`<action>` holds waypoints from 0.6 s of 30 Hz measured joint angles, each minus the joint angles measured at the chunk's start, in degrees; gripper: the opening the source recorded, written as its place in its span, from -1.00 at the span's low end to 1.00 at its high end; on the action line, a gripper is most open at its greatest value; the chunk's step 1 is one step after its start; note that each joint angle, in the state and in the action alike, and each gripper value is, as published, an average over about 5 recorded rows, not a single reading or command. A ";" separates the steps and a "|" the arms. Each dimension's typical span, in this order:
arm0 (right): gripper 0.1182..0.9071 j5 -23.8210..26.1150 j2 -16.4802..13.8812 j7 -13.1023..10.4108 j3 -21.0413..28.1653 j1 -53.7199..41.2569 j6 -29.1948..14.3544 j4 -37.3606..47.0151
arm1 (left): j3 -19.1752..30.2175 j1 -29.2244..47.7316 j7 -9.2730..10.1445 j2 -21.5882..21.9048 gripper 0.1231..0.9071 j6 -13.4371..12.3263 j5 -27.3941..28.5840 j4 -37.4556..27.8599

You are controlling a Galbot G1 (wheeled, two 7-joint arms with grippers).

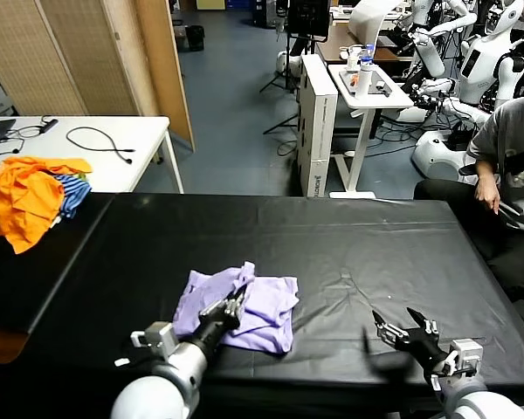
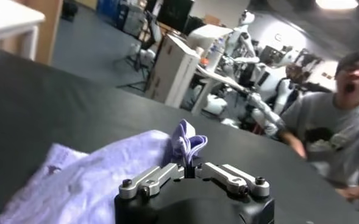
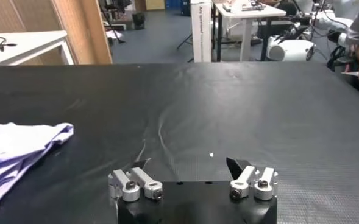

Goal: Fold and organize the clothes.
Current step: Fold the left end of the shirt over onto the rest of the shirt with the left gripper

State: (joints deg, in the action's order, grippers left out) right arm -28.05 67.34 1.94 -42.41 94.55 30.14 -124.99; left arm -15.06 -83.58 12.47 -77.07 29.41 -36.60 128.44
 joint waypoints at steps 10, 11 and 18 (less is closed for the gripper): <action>1.00 0.68 0.16 0.08 1.46 -0.09 -0.03 -0.84 | 1.14 0.70 -1.00 -1.98 -0.82 -1.04 4.44 -2.23; 1.00 0.65 0.05 0.12 1.67 -0.18 -0.03 -1.05 | 1.41 0.62 -1.36 -2.19 -0.82 -1.23 5.51 -2.46; 1.00 -0.57 -1.85 0.91 4.03 -1.24 -0.19 -2.43 | 3.35 -0.47 -3.35 -3.48 -0.21 -2.43 10.72 -2.79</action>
State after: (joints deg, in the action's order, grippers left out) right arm -28.63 65.49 2.85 -38.38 93.31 29.95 -127.43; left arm -11.70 -84.05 9.12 -80.55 26.98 -25.88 125.66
